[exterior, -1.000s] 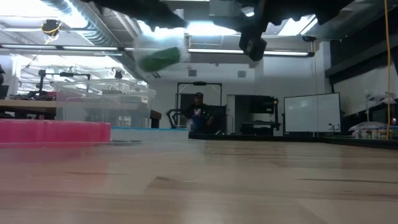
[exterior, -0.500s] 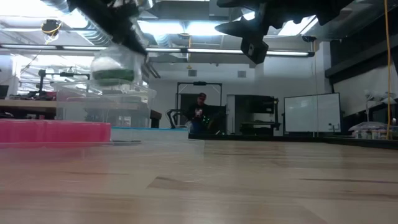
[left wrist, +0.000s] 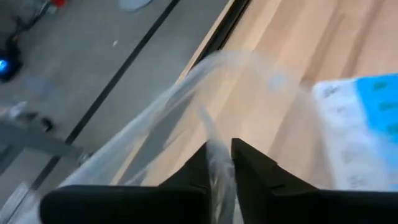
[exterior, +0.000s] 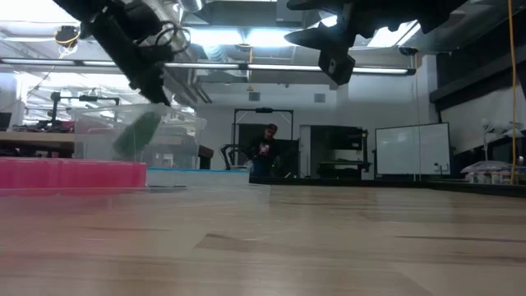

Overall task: Roll bandage
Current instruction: Put the transparent zip bag into the transparent container, then remove the pill organizer from the lid

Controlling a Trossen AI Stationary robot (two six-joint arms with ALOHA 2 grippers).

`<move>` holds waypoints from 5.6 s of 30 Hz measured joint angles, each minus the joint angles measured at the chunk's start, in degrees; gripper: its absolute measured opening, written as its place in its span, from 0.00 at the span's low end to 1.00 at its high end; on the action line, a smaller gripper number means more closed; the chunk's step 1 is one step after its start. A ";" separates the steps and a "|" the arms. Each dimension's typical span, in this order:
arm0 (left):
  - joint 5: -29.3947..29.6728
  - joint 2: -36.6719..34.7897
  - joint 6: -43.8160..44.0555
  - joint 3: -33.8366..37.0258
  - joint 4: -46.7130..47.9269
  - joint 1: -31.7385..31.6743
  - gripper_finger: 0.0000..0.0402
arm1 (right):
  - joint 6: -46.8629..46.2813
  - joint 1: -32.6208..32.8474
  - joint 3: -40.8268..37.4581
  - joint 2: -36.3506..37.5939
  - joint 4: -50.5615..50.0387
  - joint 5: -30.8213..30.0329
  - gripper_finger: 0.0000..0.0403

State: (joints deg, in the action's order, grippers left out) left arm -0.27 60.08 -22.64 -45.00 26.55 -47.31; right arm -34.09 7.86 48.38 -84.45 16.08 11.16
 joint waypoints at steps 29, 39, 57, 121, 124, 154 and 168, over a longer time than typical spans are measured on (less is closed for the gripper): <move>-3.31 -12.87 16.48 -7.52 21.48 16.36 0.36 | -0.13 0.00 -0.04 -7.52 1.83 -1.07 0.42; -9.00 -21.38 45.23 -6.82 33.51 32.54 0.30 | -0.15 0.00 5.73 -17.28 8.30 2.65 0.42; -6.53 -20.60 74.35 11.74 28.15 53.87 0.21 | -12.79 0.52 15.49 -27.69 3.55 5.00 0.42; -2.40 22.42 99.27 19.76 -38.72 66.67 0.61 | -8.92 1.88 15.47 -28.06 3.36 3.42 0.42; -2.43 25.75 99.22 18.59 -43.68 67.59 0.61 | -8.92 1.88 15.47 -28.06 2.88 3.43 0.42; -3.39 38.52 98.66 9.76 -41.14 67.22 0.46 | -8.92 1.88 15.45 -28.06 1.69 1.95 0.42; -10.27 33.82 88.49 10.34 -36.55 57.80 0.22 | -8.90 1.88 15.45 -28.06 1.61 7.27 0.42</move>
State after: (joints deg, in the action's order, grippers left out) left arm -10.54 93.90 65.85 -34.66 -10.00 10.49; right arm -42.98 9.74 63.83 -112.51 17.68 18.43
